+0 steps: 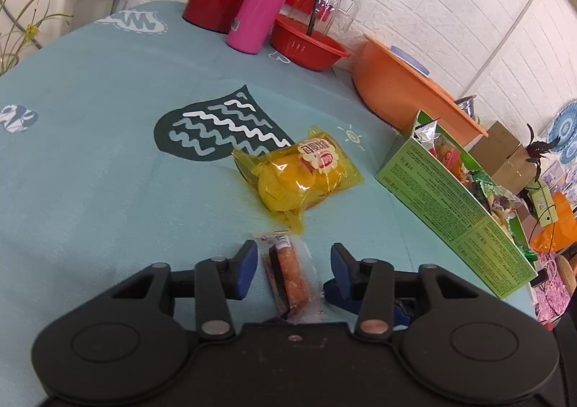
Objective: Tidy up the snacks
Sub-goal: 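Grasp the small clear sausage packet with the left tool, then carry the sausage packet into the green box and release it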
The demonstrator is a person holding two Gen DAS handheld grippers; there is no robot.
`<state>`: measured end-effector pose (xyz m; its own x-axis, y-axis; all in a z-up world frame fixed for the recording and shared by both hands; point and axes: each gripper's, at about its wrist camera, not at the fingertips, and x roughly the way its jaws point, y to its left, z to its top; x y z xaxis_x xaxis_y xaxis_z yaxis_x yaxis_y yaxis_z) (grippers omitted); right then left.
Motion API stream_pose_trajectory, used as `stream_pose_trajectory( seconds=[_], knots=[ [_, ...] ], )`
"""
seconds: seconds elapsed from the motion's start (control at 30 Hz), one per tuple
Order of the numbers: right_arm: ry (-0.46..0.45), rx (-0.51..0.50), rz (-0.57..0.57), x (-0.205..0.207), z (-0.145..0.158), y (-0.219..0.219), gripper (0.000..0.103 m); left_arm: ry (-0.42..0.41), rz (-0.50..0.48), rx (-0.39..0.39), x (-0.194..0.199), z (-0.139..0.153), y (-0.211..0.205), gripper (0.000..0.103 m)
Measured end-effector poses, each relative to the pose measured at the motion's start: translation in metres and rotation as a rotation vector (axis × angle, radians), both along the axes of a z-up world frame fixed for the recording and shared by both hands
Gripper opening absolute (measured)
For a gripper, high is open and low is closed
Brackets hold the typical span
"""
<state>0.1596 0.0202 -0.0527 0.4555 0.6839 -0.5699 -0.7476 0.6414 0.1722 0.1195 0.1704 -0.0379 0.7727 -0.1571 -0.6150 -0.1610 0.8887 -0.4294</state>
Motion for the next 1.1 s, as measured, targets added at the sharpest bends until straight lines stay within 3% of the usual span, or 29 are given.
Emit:
stream_pose_trajectory(
  seconds=[0.03,0.07,0.1,0.2,0.4,0.63,1.1],
  knots=[
    [-0.003,0.0,-0.004,0.001,0.0,0.002,0.083,0.001,0.0,0.009,0.001,0.0,-0.001,0.084],
    [-0.01,0.002,-0.005,0.002,-0.002,0.003,0.069,0.0,0.001,0.022,0.001,0.0,-0.002,0.083],
    [-0.019,-0.001,-0.006,0.001,-0.002,0.004,0.047,0.0,-0.002,0.039,0.002,-0.001,-0.003,0.083],
    [-0.012,0.001,-0.005,-0.003,0.0,0.0,0.038,-0.002,-0.009,0.065,0.001,-0.003,-0.008,0.083],
    [-0.017,0.019,-0.038,-0.012,0.004,-0.019,0.038,-0.015,-0.039,0.063,-0.006,0.004,-0.026,0.083],
    [-0.095,0.095,-0.126,-0.016,0.021,-0.053,0.038,-0.093,-0.093,0.094,-0.001,0.034,-0.058,0.083],
    [-0.182,0.229,-0.327,0.032,0.045,-0.142,0.038,-0.19,-0.256,0.139,0.076,0.074,-0.152,0.083]
  ],
)
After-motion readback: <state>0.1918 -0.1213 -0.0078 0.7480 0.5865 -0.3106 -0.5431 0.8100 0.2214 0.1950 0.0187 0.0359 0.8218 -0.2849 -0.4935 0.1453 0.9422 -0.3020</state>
